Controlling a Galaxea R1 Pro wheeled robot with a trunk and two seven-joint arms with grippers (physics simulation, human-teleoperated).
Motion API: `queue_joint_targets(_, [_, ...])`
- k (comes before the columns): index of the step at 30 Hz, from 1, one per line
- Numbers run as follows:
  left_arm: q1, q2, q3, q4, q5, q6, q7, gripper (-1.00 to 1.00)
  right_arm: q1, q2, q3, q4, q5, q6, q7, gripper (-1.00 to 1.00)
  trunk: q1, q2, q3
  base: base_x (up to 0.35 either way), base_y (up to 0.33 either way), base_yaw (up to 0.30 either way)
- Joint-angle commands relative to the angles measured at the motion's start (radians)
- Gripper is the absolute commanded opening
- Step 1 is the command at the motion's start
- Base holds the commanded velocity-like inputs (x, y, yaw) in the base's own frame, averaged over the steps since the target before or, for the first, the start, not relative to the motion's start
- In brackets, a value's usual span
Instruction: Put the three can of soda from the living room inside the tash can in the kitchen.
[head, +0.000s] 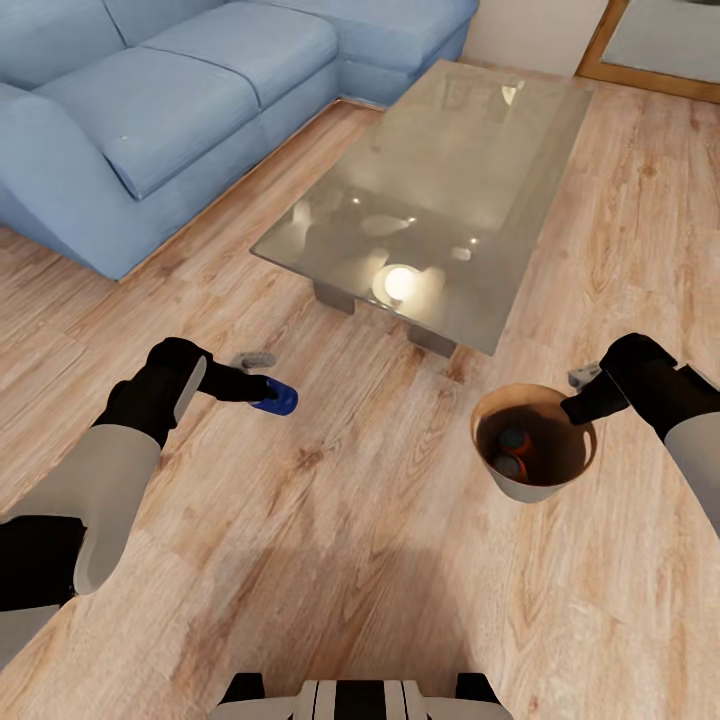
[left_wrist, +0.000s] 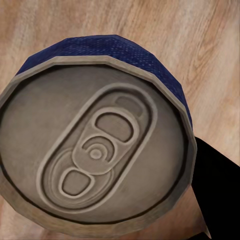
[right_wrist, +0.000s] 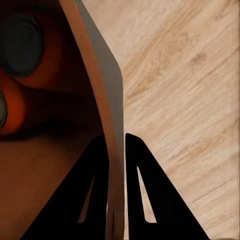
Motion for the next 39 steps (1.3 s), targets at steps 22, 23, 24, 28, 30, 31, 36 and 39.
queue_joint_targets(22, [-0.003,0.081,-0.139,0.063,0.003,0.000,-0.273,-1.00,0.016,0.053,-0.067,0.002,-0.021,0.009,0.005,-1.00,0.000,0.000,0.000,0.000,0.000,0.000])
queue_joint_targets(23, [-0.004,0.082,-0.144,0.076,0.002,0.000,-0.281,-1.00,0.016,0.054,-0.068,0.002,-0.021,0.009,0.005,-1.00,0.000,0.000,0.000,0.000,0.000,0.000])
queue_joint_targets(24, [-0.005,0.082,-0.148,0.087,0.002,0.000,-0.288,-1.00,0.016,0.055,-0.068,0.003,-0.021,0.009,0.005,-1.00,0.000,0.000,0.000,0.000,0.000,0.000])
queue_joint_targets(28, [-0.011,0.083,-0.170,0.129,0.002,0.000,-0.331,-1.00,0.016,0.062,-0.069,0.004,-0.021,0.009,0.005,-1.00,0.000,0.000,0.000,0.000,0.000,0.000])
queue_joint_targets(30, [-0.030,0.084,-0.197,0.131,0.002,0.000,-0.393,-1.00,0.016,0.075,-0.070,0.012,-0.021,0.009,0.005,-1.00,0.000,0.000,0.000,0.000,0.000,0.000])
queue_joint_targets(31, [-0.051,0.085,-0.208,0.131,0.002,0.000,-0.434,-1.00,0.016,0.083,-0.070,0.019,-0.021,0.009,0.005,-1.00,0.000,0.000,0.000,0.000,0.000,0.000])
queue_joint_targets(36, [-0.144,0.096,-0.227,0.129,0.003,0.000,-0.522,-1.00,0.017,0.111,-0.070,0.035,-0.021,0.009,0.005,-1.00,0.000,0.000,0.000,0.000,0.000,0.000])
queue_joint_targets(39, [-0.203,0.097,-0.258,0.129,0.003,0.000,-0.558,-1.00,0.017,0.134,-0.071,0.057,-0.021,0.009,0.005,-1.00,0.000,0.000,0.000,0.000,0.000,0.000])
